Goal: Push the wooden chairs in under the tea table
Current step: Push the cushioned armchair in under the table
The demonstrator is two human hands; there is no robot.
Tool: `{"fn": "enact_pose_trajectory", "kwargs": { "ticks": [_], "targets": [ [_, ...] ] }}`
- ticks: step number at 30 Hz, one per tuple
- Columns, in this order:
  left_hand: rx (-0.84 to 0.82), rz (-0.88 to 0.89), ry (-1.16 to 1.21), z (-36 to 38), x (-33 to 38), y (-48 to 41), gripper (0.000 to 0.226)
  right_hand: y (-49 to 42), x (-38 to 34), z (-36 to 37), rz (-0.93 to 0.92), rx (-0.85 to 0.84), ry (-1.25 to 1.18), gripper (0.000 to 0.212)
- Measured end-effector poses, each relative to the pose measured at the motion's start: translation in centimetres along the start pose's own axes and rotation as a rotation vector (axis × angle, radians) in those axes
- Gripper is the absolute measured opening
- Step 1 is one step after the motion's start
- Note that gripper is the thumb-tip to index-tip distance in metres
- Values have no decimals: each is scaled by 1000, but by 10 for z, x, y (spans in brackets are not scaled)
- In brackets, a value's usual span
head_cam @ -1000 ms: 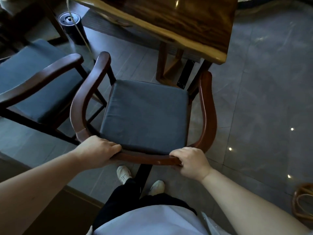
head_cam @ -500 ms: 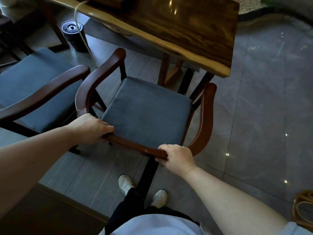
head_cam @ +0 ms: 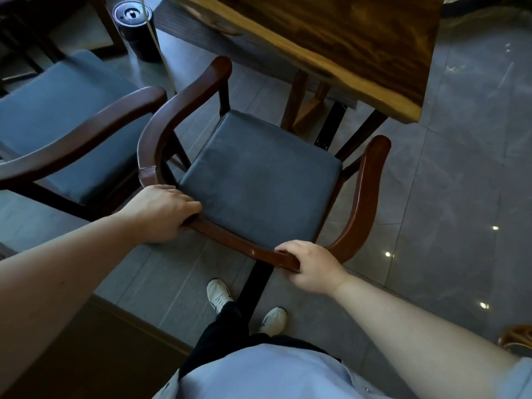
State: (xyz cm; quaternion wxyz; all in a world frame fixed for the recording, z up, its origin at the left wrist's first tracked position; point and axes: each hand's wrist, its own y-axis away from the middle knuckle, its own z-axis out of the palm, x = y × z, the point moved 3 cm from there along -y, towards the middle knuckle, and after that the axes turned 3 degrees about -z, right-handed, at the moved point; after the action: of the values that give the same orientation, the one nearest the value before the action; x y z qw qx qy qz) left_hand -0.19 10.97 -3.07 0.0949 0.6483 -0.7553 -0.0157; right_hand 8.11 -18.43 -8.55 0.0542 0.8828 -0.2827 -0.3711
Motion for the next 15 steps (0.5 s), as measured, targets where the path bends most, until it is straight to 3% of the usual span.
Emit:
{"fn": "enact_pose_trajectory", "kwargs": {
  "ticks": [3,7,11,15],
  "targets": [
    [-35,-33,-17,5,9,0,12,1,15,-7,94,-143,22,50],
    [-77,57,-11,12,35,-7,20,-3,36,-13,162,-345,227,46],
    [-127,38,-40,20,69,-22,28,-12,57,-23,73,-498,509,24],
    [-144,-58,-66,20,75,-23,26,-21,68,-26,-11,-570,607,30]
  ]
}}
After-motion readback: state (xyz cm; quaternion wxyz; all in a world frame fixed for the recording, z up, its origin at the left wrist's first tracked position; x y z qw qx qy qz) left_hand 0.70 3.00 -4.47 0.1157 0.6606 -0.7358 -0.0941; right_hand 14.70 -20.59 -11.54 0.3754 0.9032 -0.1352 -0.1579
